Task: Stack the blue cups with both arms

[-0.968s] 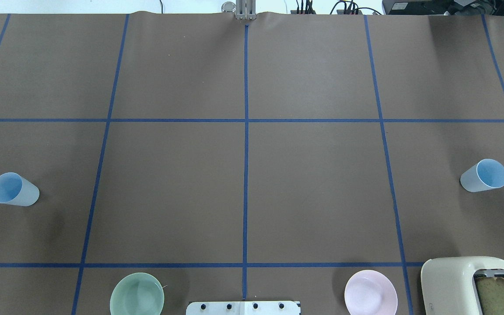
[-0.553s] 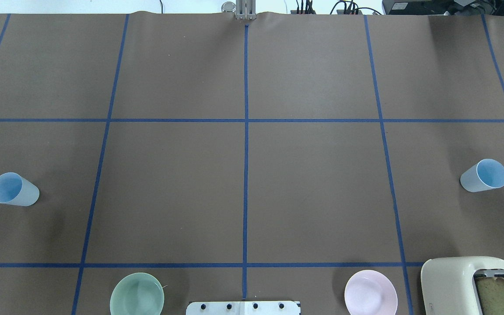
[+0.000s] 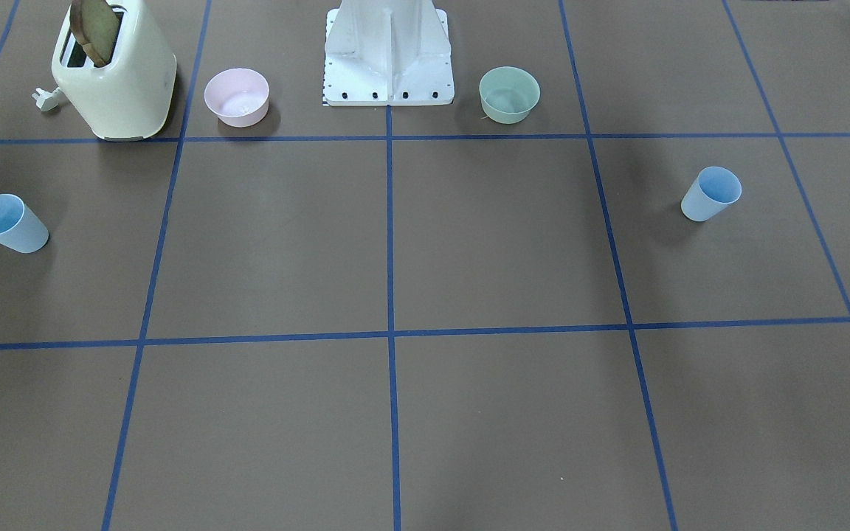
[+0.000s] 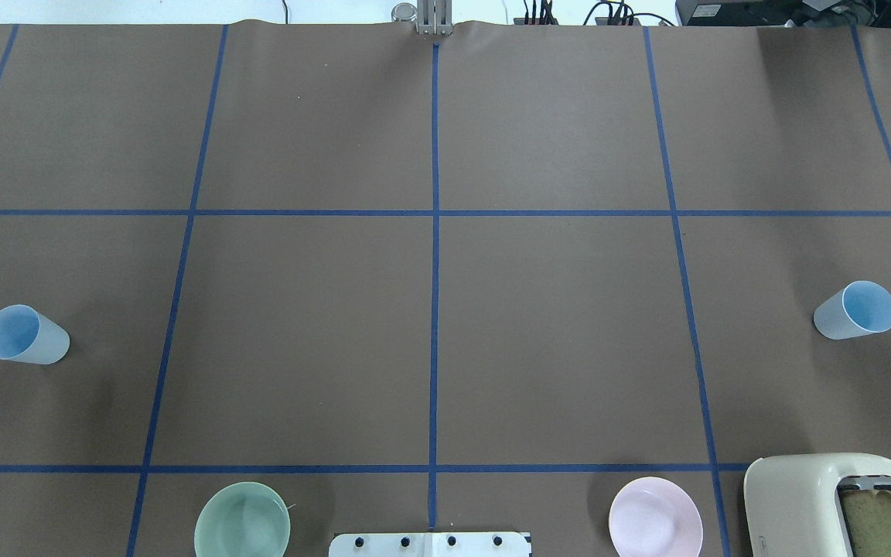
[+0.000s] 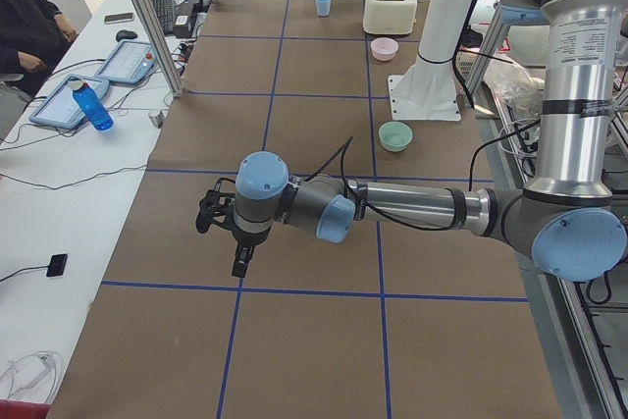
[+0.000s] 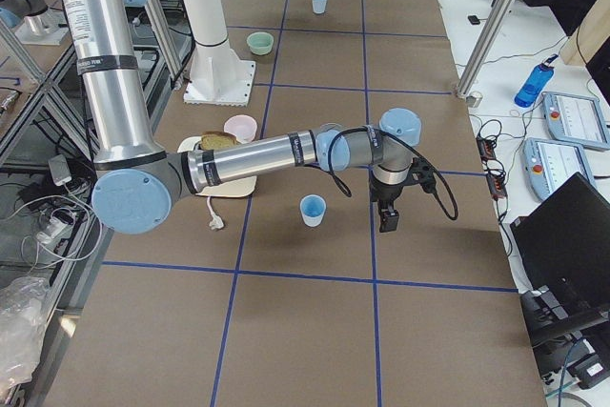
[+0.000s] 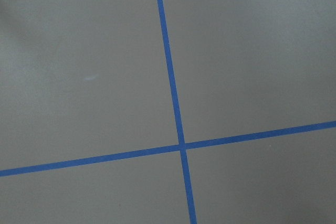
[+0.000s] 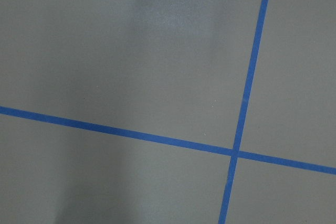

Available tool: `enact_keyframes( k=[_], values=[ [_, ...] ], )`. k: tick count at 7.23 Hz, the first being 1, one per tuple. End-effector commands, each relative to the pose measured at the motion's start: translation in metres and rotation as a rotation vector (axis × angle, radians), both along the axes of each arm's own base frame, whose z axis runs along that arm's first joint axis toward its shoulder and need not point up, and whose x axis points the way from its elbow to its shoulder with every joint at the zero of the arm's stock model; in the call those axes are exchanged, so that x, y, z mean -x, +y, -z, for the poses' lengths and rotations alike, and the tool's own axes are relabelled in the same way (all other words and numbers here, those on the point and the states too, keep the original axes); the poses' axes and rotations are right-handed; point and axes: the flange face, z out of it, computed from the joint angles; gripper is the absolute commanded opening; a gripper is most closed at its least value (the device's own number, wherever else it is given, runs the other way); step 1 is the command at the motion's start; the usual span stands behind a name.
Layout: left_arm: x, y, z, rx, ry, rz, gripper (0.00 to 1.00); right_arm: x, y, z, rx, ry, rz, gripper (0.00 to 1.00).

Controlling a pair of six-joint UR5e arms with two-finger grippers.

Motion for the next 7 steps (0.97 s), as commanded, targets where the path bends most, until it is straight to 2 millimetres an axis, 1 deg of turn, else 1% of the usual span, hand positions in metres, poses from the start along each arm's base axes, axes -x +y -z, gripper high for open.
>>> enact_keyframes(
  k=[1,3,4,5,6,7],
  values=[
    [-0.014,0.005,0.013,0.017,0.02,0.022,0.98,-0.005,0.038,-0.005,0.015,-0.013,-0.004,1.0],
    [-0.061,0.041,-0.002,0.021,0.088,0.064,0.98,-0.006,0.045,-0.012,0.031,-0.012,-0.004,1.0],
    [-0.082,0.049,-0.004,0.031,0.107,0.057,0.98,-0.005,0.045,-0.012,0.04,-0.013,-0.014,1.0],
    [-0.099,0.05,-0.001,0.04,0.124,0.046,0.98,-0.003,0.045,-0.01,0.069,-0.016,-0.051,1.0],
    [-0.113,0.05,0.003,0.049,0.126,0.048,0.98,-0.003,0.049,-0.012,0.075,-0.015,-0.051,1.0],
    [-0.134,0.051,0.012,0.059,0.111,0.059,0.98,-0.002,0.056,-0.01,0.073,-0.016,-0.049,1.0]
  ],
)
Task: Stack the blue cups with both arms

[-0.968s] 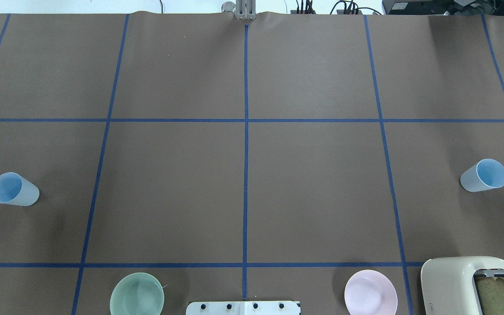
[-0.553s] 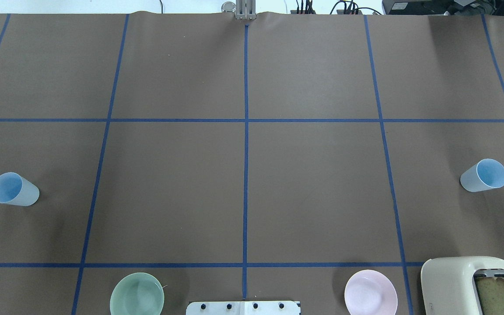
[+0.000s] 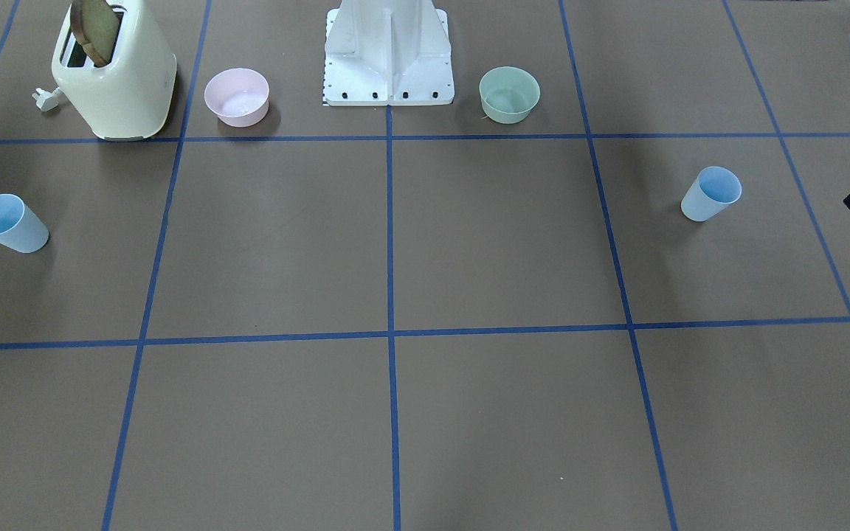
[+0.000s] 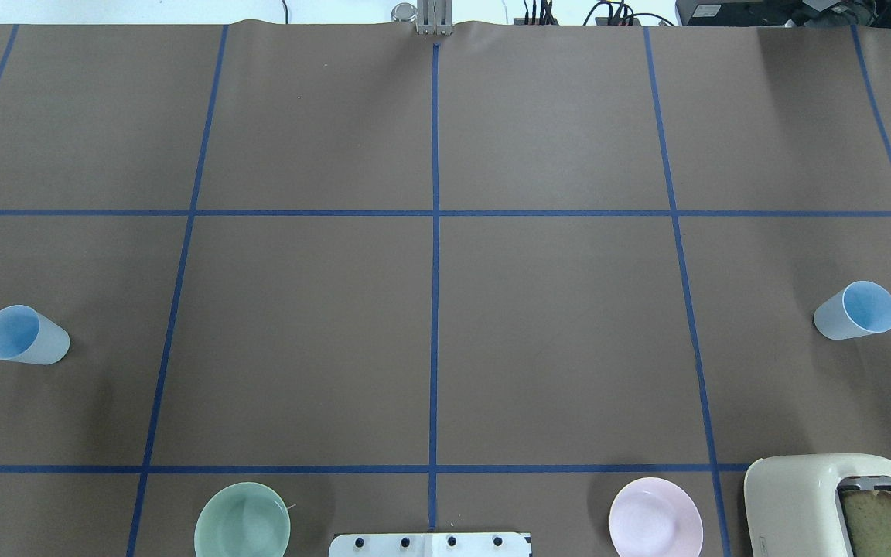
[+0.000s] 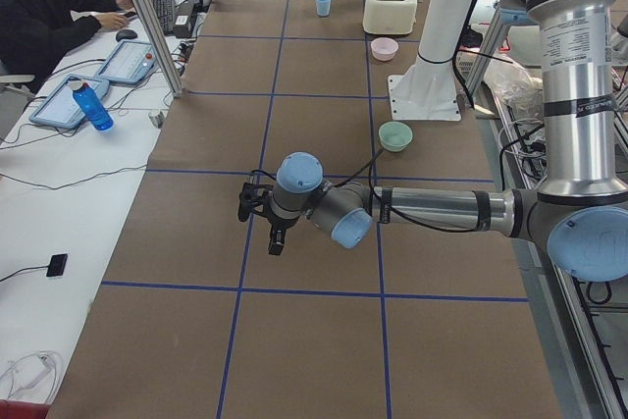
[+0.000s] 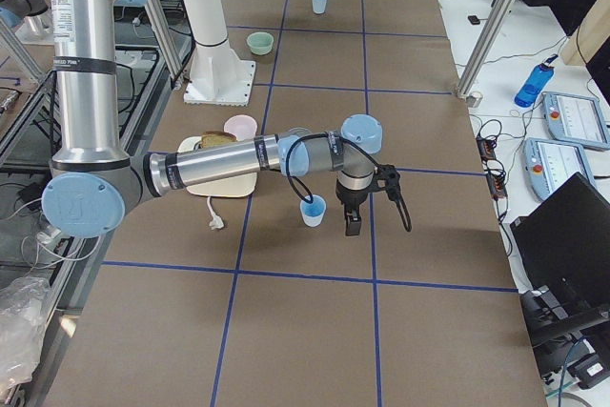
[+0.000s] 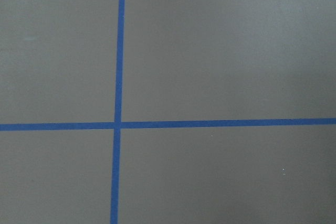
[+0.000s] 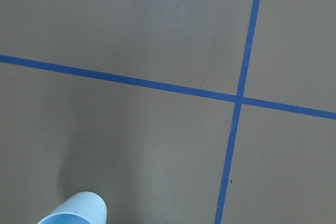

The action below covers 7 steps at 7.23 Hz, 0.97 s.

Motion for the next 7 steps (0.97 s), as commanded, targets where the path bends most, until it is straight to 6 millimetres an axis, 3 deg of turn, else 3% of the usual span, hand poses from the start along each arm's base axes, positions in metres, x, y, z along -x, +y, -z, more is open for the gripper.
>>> enact_keyframes(
  k=[1,4,6,7],
  values=[
    [-0.044,0.004,0.019,0.014,-0.007,0.0,0.98,0.0,0.017,0.002,0.004,-0.001,-0.002,1.0],
    [-0.071,0.031,0.028,0.023,-0.026,-0.024,0.98,-0.004,0.054,0.0,-0.002,-0.004,0.0,1.0],
    [-0.09,0.036,0.029,0.031,-0.041,-0.03,0.98,0.027,0.051,-0.002,-0.012,-0.025,-0.014,1.0],
    [-0.096,0.037,0.029,0.031,-0.043,-0.041,0.98,0.034,0.053,-0.015,-0.013,-0.029,-0.006,1.0]
  ],
)
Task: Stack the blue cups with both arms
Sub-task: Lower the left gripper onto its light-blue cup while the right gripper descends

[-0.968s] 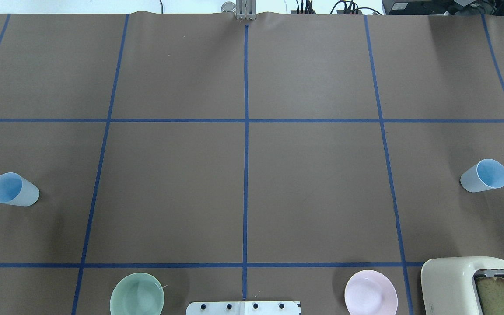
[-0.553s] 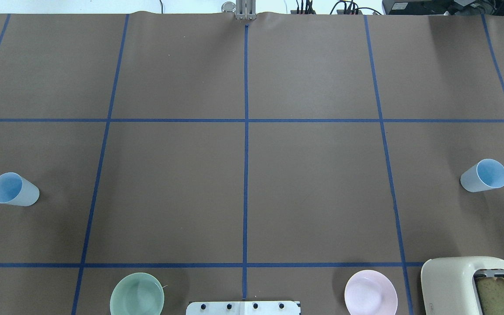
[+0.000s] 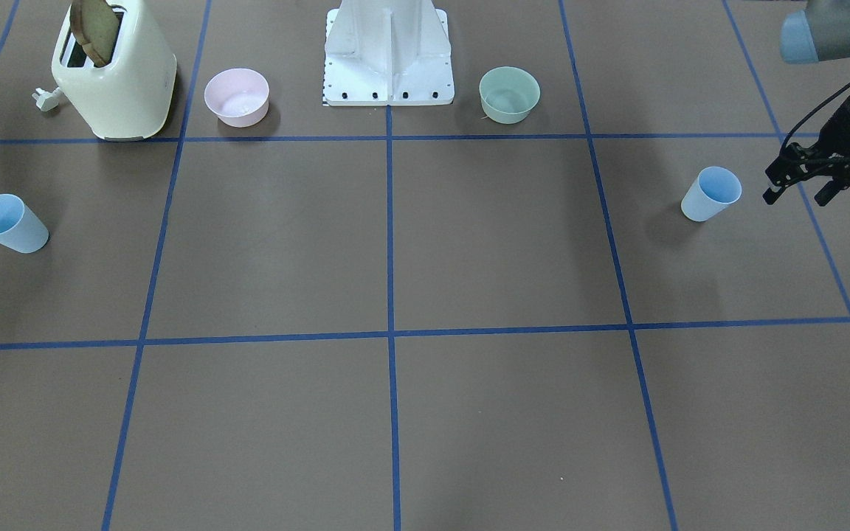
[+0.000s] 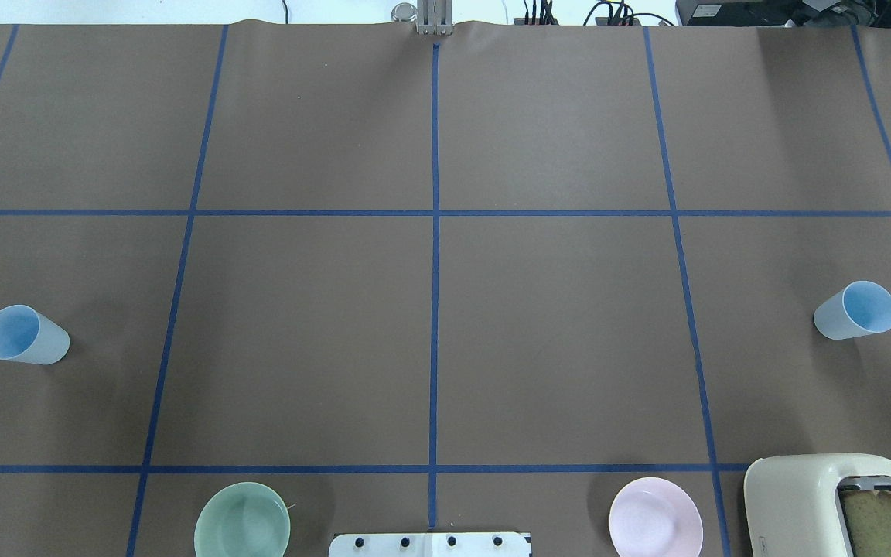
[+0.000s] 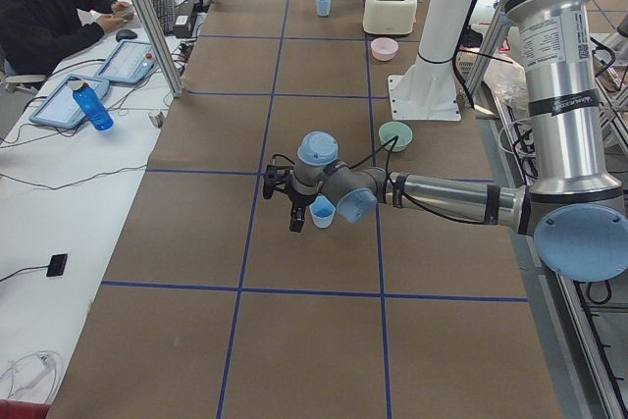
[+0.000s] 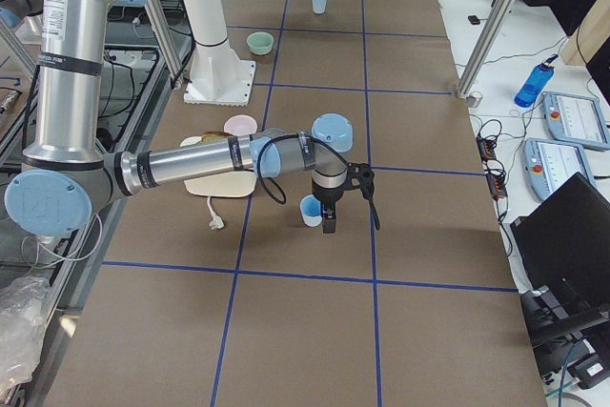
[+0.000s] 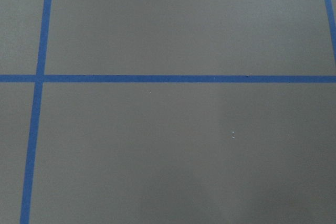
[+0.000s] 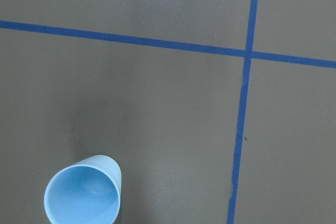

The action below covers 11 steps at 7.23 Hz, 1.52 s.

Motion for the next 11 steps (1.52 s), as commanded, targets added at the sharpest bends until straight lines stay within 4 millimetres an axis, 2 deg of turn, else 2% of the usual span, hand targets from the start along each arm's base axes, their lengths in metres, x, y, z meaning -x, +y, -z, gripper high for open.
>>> enact_keyframes(
  k=[1,2,5,7,11],
  values=[
    [-0.024,0.008,0.0,0.016,-0.003,-0.028,0.98,0.014,0.001,-0.014,-0.012,-0.01,0.005,1.0],
    [-0.041,0.013,-0.001,0.017,-0.022,-0.033,0.98,0.014,0.001,-0.015,-0.011,-0.01,0.006,1.0],
    [-0.041,0.033,-0.012,0.006,-0.01,-0.05,0.98,0.015,0.001,-0.015,-0.011,-0.015,0.007,1.0],
    [-0.063,0.043,-0.012,0.042,-0.001,-0.076,0.98,0.015,0.001,-0.015,-0.01,-0.016,0.008,1.0],
    [-0.062,0.049,-0.023,0.054,-0.017,-0.086,0.97,0.015,0.0,-0.016,-0.009,-0.014,0.007,1.0]
  ],
)
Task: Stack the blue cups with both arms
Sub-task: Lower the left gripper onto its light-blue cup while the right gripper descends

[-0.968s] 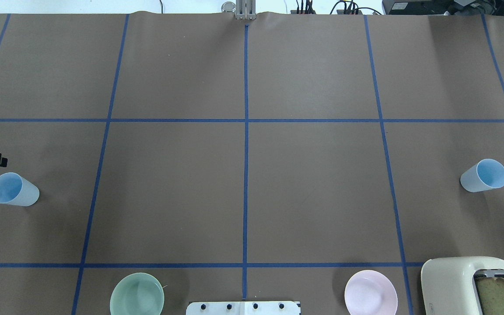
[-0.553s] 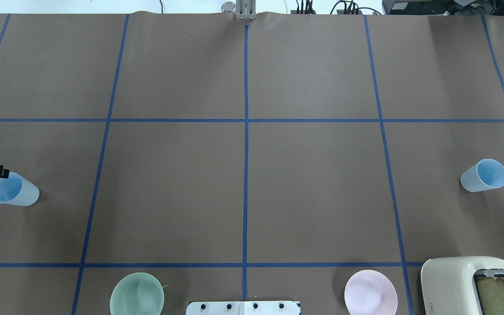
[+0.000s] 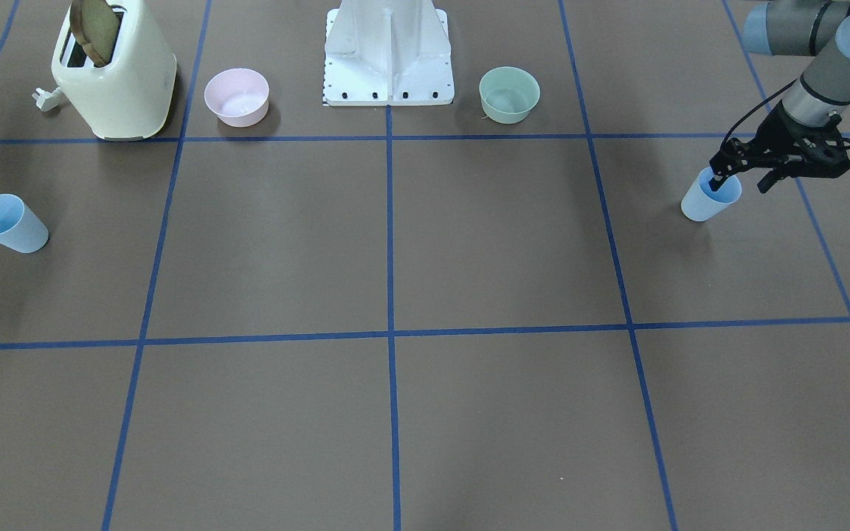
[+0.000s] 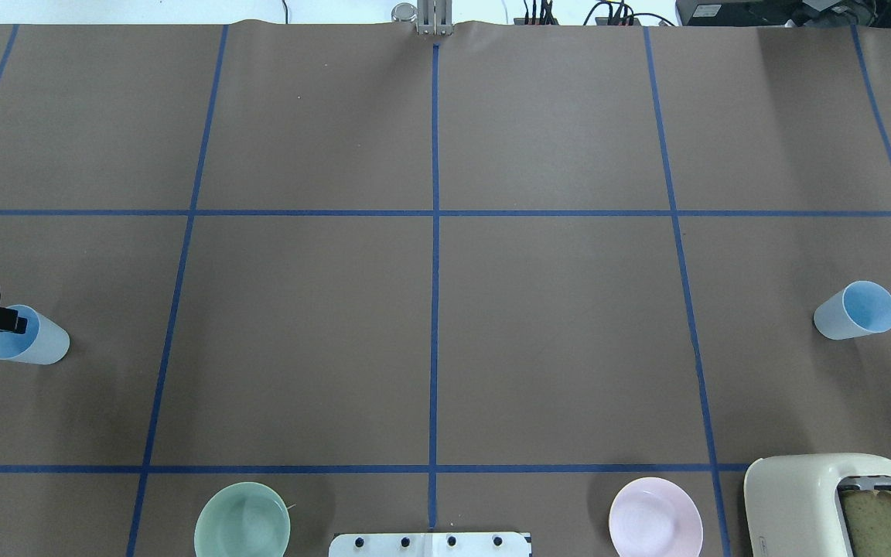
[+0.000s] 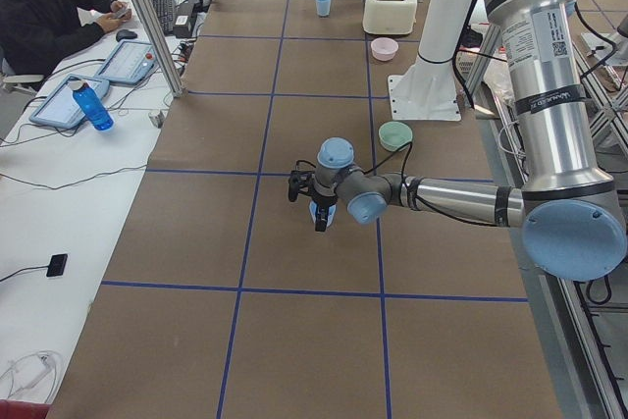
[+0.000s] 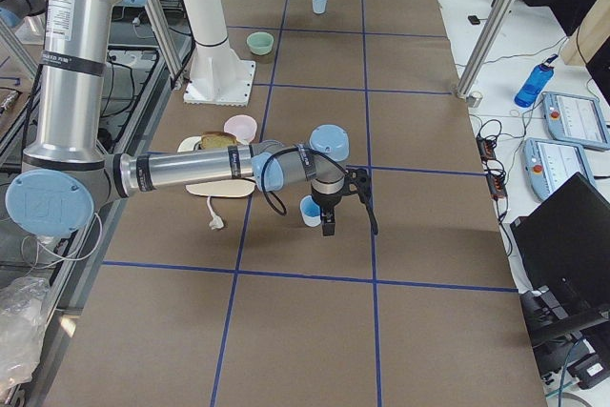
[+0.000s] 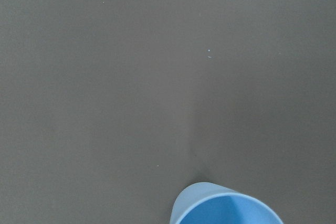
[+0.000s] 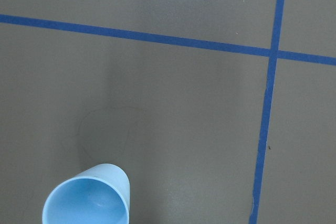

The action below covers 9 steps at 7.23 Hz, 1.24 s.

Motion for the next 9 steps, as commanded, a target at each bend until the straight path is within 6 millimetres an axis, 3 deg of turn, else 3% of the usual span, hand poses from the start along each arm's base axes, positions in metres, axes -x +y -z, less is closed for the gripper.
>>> enact_keyframes(
  k=[1,3,6,9],
  values=[
    [0.0028,0.0039,-0.0084,0.008,-0.012,-0.005,0.97,0.0002,-0.0006,0.0002,0.0,0.0,0.0,1.0],
    [0.0023,0.0042,-0.0086,0.01,-0.013,-0.007,0.89,0.0002,-0.0007,-0.0005,0.002,0.001,0.0,1.0],
    [0.0008,0.0043,-0.0088,0.01,-0.013,-0.01,0.65,0.0004,-0.0013,0.0001,0.0,0.0,0.0,1.0],
    [-0.0009,0.0025,-0.0062,0.006,-0.008,-0.011,0.27,0.0003,-0.0014,0.0002,-0.002,0.001,0.0,1.0]
  ],
)
